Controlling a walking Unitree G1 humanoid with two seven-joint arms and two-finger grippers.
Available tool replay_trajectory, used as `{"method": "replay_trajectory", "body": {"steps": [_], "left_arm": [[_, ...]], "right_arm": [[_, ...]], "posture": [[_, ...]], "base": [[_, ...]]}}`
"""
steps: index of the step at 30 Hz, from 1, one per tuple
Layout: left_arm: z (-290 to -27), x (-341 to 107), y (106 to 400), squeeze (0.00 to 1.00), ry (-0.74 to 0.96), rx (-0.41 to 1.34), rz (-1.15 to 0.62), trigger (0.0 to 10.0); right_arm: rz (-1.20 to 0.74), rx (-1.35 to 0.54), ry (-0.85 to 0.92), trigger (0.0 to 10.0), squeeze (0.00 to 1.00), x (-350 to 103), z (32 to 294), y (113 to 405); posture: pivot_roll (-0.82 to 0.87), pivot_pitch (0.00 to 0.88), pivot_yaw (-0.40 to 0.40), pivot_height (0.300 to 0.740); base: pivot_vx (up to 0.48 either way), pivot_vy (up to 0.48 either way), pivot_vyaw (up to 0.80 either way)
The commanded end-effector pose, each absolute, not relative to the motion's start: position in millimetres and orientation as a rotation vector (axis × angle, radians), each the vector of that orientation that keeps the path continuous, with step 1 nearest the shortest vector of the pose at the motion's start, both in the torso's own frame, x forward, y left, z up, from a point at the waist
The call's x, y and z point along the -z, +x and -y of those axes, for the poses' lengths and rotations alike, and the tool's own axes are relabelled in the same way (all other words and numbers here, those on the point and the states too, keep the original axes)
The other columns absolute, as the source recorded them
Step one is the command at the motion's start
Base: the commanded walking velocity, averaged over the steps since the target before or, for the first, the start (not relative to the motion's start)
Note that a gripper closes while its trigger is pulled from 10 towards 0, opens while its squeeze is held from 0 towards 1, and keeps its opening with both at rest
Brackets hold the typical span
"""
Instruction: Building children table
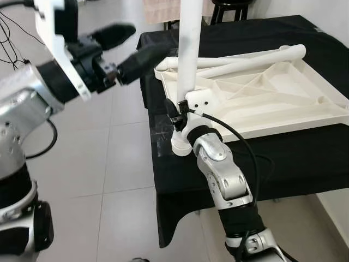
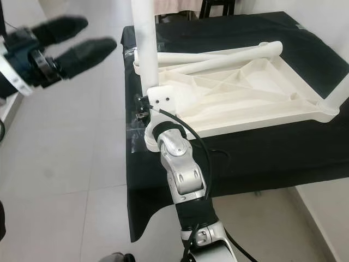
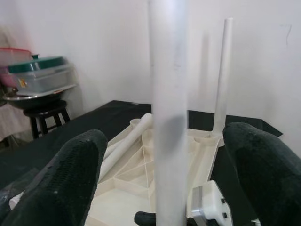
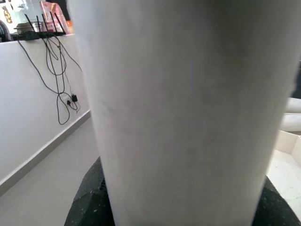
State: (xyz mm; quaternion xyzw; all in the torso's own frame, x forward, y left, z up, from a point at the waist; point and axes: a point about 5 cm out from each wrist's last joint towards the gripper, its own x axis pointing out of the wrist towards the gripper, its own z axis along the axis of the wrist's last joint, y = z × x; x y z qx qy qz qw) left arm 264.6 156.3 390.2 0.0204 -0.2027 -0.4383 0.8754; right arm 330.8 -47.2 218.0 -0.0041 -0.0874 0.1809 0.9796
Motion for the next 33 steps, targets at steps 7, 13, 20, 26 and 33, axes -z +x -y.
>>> {"method": "replay_trajectory", "body": {"steps": [7,13,20,26,33], "left_arm": [[-153,-388,290,1.00,0.067,0.922,0.363,10.0],[-131,-384,307,1.00,0.036,1.093,0.296,10.0],[-114,-386,319,0.00,0.067,1.201,0.268,10.0],[-110,-389,333,0.00,0.111,1.132,0.281,10.0],[-92,-389,351,0.00,0.131,1.040,0.292,0.0]], "right_arm": [[0.063,-0.480,0.154,10.0,0.00,-195,17,318],[0.082,-0.505,0.164,10.0,0.00,-200,12,315],[0.088,-0.516,0.171,10.0,0.00,-203,8,314],[0.094,-0.529,0.181,10.0,0.00,-205,5,314],[0.109,-0.548,0.196,10.0,0.00,-211,2,313]], "posture": [[0.07,0.144,0.062,0.740],[0.06,0.149,0.071,0.740],[0.06,0.155,0.078,0.740],[0.06,0.158,0.079,0.740],[0.06,0.158,0.079,0.740]], "base": [[0.000,0.000,0.00],[0.000,0.000,0.00],[0.000,0.000,0.00],[0.000,0.000,0.00],[0.000,0.000,0.00]]}}
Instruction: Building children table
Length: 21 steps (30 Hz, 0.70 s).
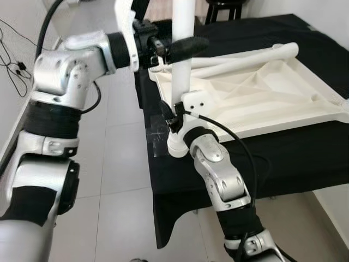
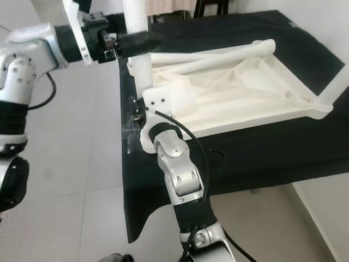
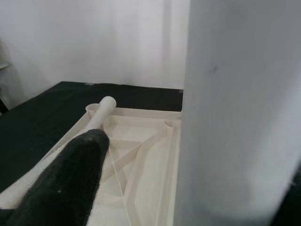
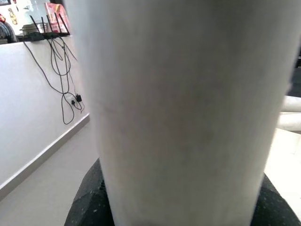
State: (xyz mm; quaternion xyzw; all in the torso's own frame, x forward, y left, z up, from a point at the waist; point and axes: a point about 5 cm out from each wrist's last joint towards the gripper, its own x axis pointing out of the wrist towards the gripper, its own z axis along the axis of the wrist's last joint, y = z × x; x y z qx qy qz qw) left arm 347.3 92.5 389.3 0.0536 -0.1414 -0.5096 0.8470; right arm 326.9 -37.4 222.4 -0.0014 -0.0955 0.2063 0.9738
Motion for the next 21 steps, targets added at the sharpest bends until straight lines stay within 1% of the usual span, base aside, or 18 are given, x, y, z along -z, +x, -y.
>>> {"method": "replay_trajectory", "body": {"steps": [1,7,13,14,15,16,18,19,20,21], "left_arm": [[-87,-388,349,0.00,0.121,1.065,0.292,0.0],[-79,-387,346,0.00,0.110,1.108,0.296,0.0],[-76,-385,345,0.00,0.113,1.127,0.304,0.0],[-76,-384,345,0.00,0.116,1.130,0.304,0.0],[-76,-382,344,0.00,0.118,1.132,0.301,0.0],[-76,-382,344,0.00,0.118,1.132,0.301,0.0],[-76,-379,344,0.00,0.123,1.131,0.300,0.0],[-76,-379,344,0.00,0.123,1.131,0.300,0.0],[-76,-378,344,0.00,0.125,1.131,0.300,0.0],[-76,-378,344,0.00,0.125,1.131,0.300,0.0]], "right_arm": [[0.110,-0.548,0.201,10.0,0.00,-212,2,314],[0.113,-0.544,0.199,10.0,0.00,-213,4,315],[0.125,-0.543,0.152,10.0,0.00,-214,10,321],[0.134,-0.567,0.145,10.0,1.00,-216,12,323],[0.153,-0.617,0.139,10.0,1.00,-222,15,328],[0.153,-0.617,0.139,10.0,1.00,-222,15,328],[0.199,-0.752,0.091,10.0,1.00,-237,23,339],[0.199,-0.752,0.091,10.0,1.00,-237,23,339],[0.209,-0.845,0.043,10.0,1.00,-243,29,344],[0.209,-0.845,0.043,10.0,1.00,-243,29,344]], "posture": [[0.05,0.159,0.078,0.740],[0.05,0.157,0.076,0.740],[0.05,0.156,0.073,0.740],[0.05,0.155,0.069,0.740],[0.05,0.155,0.066,0.740],[0.05,0.155,0.066,0.740],[0.05,0.155,0.062,0.740],[0.05,0.155,0.062,0.740],[0.05,0.154,0.059,0.740],[0.05,0.154,0.059,0.740]], "base": [[0.000,0.000,0.00],[0.000,0.000,0.00],[0.000,0.000,0.00],[0.000,0.000,0.00],[0.000,0.000,0.00],[0.000,0.000,0.00],[0.000,0.000,0.00],[0.000,0.000,0.00],[0.000,0.000,0.00],[0.000,0.000,0.00]]}}
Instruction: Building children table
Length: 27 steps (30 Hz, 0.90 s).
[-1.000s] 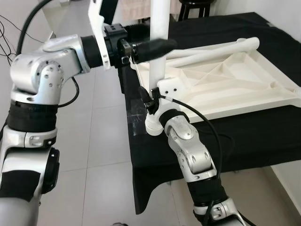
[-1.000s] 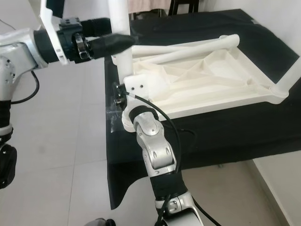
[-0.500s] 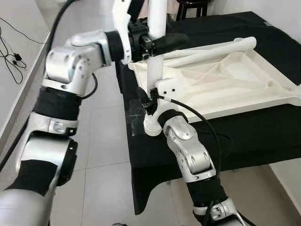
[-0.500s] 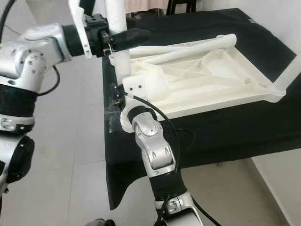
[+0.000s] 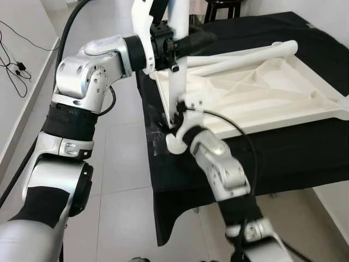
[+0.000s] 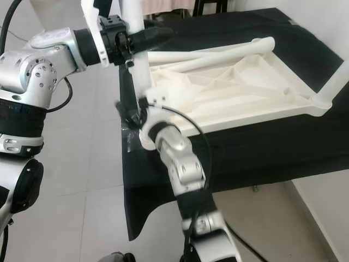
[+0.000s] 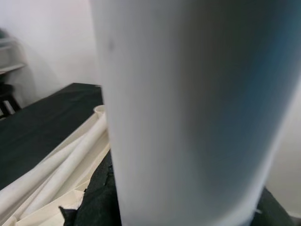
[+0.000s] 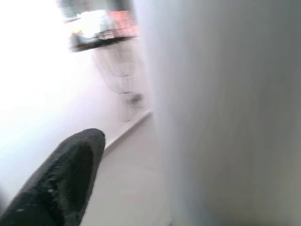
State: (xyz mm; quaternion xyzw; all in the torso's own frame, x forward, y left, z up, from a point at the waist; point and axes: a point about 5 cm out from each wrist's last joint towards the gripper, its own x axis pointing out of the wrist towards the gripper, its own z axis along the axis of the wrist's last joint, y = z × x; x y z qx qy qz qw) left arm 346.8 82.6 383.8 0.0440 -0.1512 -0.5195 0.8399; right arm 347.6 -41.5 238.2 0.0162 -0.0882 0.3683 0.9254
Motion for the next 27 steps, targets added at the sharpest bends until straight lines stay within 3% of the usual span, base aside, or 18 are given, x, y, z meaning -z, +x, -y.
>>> {"method": "replay_trajectory", "body": {"steps": [1,2,3,6,12,13,14,15,26,27], "left_arm": [[-76,-378,344,0.00,0.126,1.132,0.300,0.0],[-76,-378,344,0.00,0.126,1.132,0.300,0.0],[-77,-377,344,0.00,0.127,1.134,0.301,0.0],[-76,-378,342,0.00,0.130,1.140,0.306,0.0],[-75,-379,339,0.00,0.134,1.149,0.311,0.0],[-75,-379,339,0.00,0.136,1.149,0.312,0.0],[-75,-379,339,0.00,0.136,1.149,0.312,0.0],[-75,-379,339,0.00,0.137,1.149,0.313,0.0],[-74,-377,338,0.00,0.153,1.147,0.321,0.0],[-75,-376,338,1.00,0.169,1.144,0.322,7.1]], "right_arm": [[0.220,-0.913,-0.032,10.0,0.81,-250,37,351],[0.220,-0.913,-0.032,10.0,0.81,-250,37,351],[0.201,-0.973,-0.075,10.0,0.00,-255,46,360],[0.165,-1.080,-0.198,10.0,0.00,-261,59,371],[0.105,-1.183,-0.247,10.0,0.00,-263,62,379],[0.094,-1.192,-0.233,4.7,0.00,-264,61,382],[0.094,-1.192,-0.233,4.7,0.00,-264,61,382],[0.085,-1.204,-0.215,0.0,0.00,-265,61,383],[0.046,-1.275,-0.164,0.0,0.00,-260,67,387],[0.043,-1.251,-0.151,0.0,0.00,-258,68,389]], "posture": [[0.04,0.152,0.055,0.740],[0.04,0.152,0.055,0.740],[0.04,0.153,0.053,0.740],[0.05,0.153,0.047,0.740],[0.05,0.153,0.043,0.740],[0.05,0.157,0.045,0.740],[0.05,0.157,0.045,0.740],[0.05,0.157,0.045,0.740],[0.05,0.158,0.044,0.740],[0.05,0.157,0.042,0.740]], "base": [[0.000,0.000,0.00],[0.000,0.000,0.00],[0.000,0.000,0.00],[0.000,0.000,0.00],[0.000,0.000,0.00],[0.000,0.000,0.00],[0.000,0.000,0.00],[0.000,0.000,0.00],[0.000,0.000,0.00],[0.000,0.000,0.00]]}}
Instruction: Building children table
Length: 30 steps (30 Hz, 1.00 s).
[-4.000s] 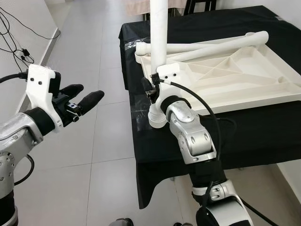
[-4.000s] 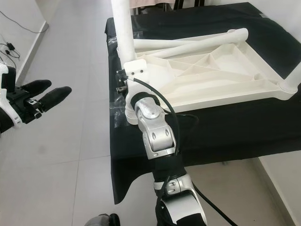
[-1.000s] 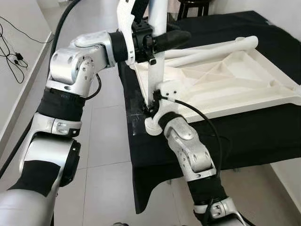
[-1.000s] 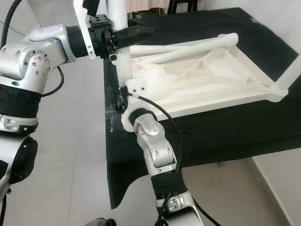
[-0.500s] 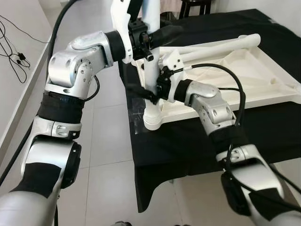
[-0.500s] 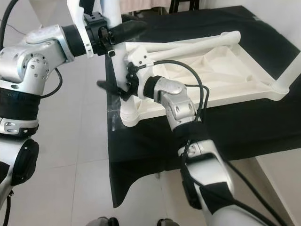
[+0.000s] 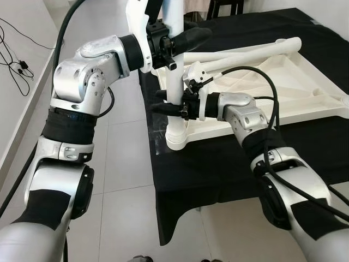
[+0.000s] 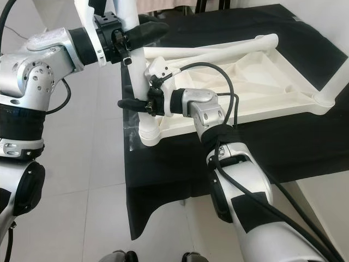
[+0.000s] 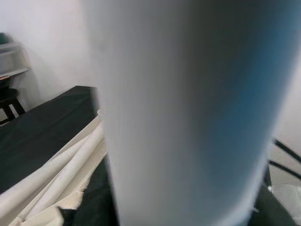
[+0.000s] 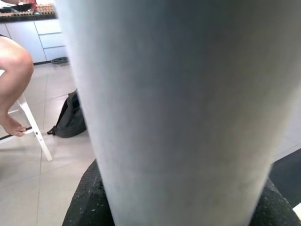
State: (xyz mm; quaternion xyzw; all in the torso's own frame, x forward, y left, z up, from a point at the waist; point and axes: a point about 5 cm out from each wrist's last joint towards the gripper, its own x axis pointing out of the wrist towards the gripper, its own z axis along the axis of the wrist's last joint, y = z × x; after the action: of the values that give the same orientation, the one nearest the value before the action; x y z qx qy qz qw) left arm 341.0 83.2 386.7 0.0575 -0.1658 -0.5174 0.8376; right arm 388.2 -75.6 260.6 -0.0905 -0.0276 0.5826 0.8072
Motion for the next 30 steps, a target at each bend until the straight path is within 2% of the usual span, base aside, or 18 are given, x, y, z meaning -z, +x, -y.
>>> {"method": "replay_trajectory", "body": {"steps": [1,2,5,6,7,8,10,11,20,21,22,24,25,26,27,30], "left_arm": [[-75,-376,338,1.00,0.169,1.144,0.322,7.1],[-78,-378,341,1.00,0.144,1.103,0.326,10.0],[-78,-378,341,1.00,0.144,1.103,0.326,10.0],[-85,-381,343,1.00,0.130,1.053,0.336,10.0],[-85,-381,343,1.00,0.130,1.053,0.336,10.0],[-96,-385,345,0.00,0.090,0.982,0.344,10.0],[-96,-385,345,0.00,0.090,0.982,0.344,10.0],[-117,-385,349,0.00,0.082,0.863,0.332,10.0],[-117,-385,349,0.00,0.082,0.863,0.332,10.0],[-133,-383,348,0.00,0.112,0.772,0.314,10.0],[-133,-383,348,0.00,0.112,0.772,0.314,10.0],[-199,-380,329,0.00,0.201,0.515,0.271,10.0],[-199,-380,329,0.00,0.201,0.515,0.271,10.0],[-217,-375,316,0.00,0.222,0.471,0.245,10.0],[-217,-375,316,0.00,0.222,0.471,0.245,10.0],[-238,-358,295,0.00,0.208,0.416,0.203,10.0]], "right_arm": [[0.043,-1.251,-0.151,0.0,0.00,-258,68,389],[0.031,-1.179,-0.143,0.0,0.00,-252,71,391],[0.031,-1.179,-0.143,0.0,0.00,-252,71,391],[0.012,-1.045,-0.104,0.0,0.00,-242,72,395],[0.012,-1.045,-0.104,0.0,0.00,-242,72,395],[-0.026,-0.754,-0.074,0.0,0.00,-222,70,397],[-0.026,-0.754,-0.074,0.0,0.00,-222,70,397],[-0.085,-0.541,-0.021,0.0,0.00,-189,53,373],[-0.085,-0.541,-0.021,0.0,0.00,-189,53,373],[-0.103,-0.379,0.021,0.0,0.00,-176,45,353],[-0.103,-0.379,0.021,0.0,0.00,-176,45,353],[-0.068,-0.294,0.058,0.0,0.00,-176,34,349],[-0.068,-0.294,0.058,0.0,0.00,-176,34,349],[-0.053,-0.298,0.056,0.0,0.00,-178,33,354],[-0.053,-0.298,0.056,0.0,0.00,-178,33,354],[-0.052,-0.282,0.052,0.0,0.00,-176,35,356]], "posture": [[0.05,0.157,0.042,0.740],[0.05,0.155,0.028,0.740],[0.05,0.155,0.028,0.740],[0.04,0.153,0.016,0.740],[0.04,0.153,0.016,0.740],[0.06,0.155,-0.002,0.740],[0.06,0.155,-0.002,0.740],[0.07,0.172,0.025,0.740],[0.07,0.172,0.025,0.740],[0.05,0.172,0.034,0.740],[0.05,0.172,0.034,0.740],[0.09,0.164,0.017,0.740],[0.09,0.164,0.017,0.740],[0.09,0.162,0.017,0.740],[0.09,0.162,0.017,0.740],[0.10,0.161,0.017,0.740]], "base": [[0.000,0.000,0.00],[0.000,0.000,0.00],[0.000,0.000,0.00],[0.000,0.000,0.00],[0.000,0.000,0.00],[0.000,0.000,0.00],[0.000,0.000,0.00],[0.000,0.000,0.00],[0.000,0.000,0.00],[0.000,0.000,0.00],[0.000,0.000,0.00],[0.000,0.000,0.00],[0.000,0.000,0.00],[0.000,0.000,0.00],[0.000,0.000,0.00],[0.000,0.000,0.00]]}}
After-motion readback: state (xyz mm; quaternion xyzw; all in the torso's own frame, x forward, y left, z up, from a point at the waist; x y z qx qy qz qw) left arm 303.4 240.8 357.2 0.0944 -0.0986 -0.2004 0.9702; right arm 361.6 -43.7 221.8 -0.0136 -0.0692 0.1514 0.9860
